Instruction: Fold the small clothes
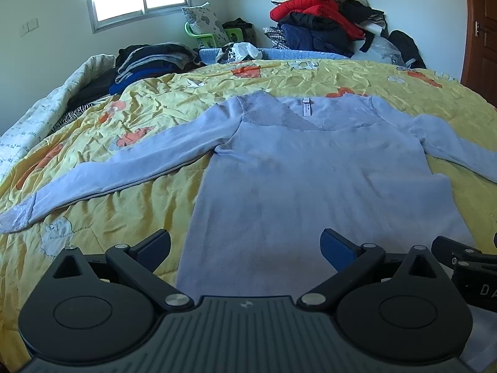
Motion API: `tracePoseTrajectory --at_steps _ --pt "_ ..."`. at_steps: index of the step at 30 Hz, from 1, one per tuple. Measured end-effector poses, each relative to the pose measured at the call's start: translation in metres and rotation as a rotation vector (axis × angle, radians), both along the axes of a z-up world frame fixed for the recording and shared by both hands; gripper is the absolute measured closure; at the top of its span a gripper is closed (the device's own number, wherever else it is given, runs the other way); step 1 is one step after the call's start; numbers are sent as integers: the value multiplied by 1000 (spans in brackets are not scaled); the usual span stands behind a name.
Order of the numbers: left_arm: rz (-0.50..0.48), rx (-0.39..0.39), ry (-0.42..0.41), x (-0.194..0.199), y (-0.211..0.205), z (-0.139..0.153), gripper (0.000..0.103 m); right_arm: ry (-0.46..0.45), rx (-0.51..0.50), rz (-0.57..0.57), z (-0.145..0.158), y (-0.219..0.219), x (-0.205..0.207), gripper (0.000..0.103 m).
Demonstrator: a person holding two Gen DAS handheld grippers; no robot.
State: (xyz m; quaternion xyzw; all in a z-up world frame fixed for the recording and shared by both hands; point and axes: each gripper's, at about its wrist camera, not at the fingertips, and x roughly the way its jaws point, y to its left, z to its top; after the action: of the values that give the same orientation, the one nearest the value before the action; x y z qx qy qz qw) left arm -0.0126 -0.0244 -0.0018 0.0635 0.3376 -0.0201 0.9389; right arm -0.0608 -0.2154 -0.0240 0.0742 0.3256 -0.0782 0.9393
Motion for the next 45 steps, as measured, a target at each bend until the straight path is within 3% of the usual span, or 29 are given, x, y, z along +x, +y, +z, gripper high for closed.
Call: tracePoseTrajectory --at_steps 24,37,45 --pt "-21 17 -5 1 -13 -1 0 -14 12 -49 -2 -21 -2 1" --pt "-18 13 -2 18 -21 2 0 -147 -14 34 11 -32 -6 0" --pt "-30 12 3 34 -33 1 0 -111 13 1 9 -51 2 0"
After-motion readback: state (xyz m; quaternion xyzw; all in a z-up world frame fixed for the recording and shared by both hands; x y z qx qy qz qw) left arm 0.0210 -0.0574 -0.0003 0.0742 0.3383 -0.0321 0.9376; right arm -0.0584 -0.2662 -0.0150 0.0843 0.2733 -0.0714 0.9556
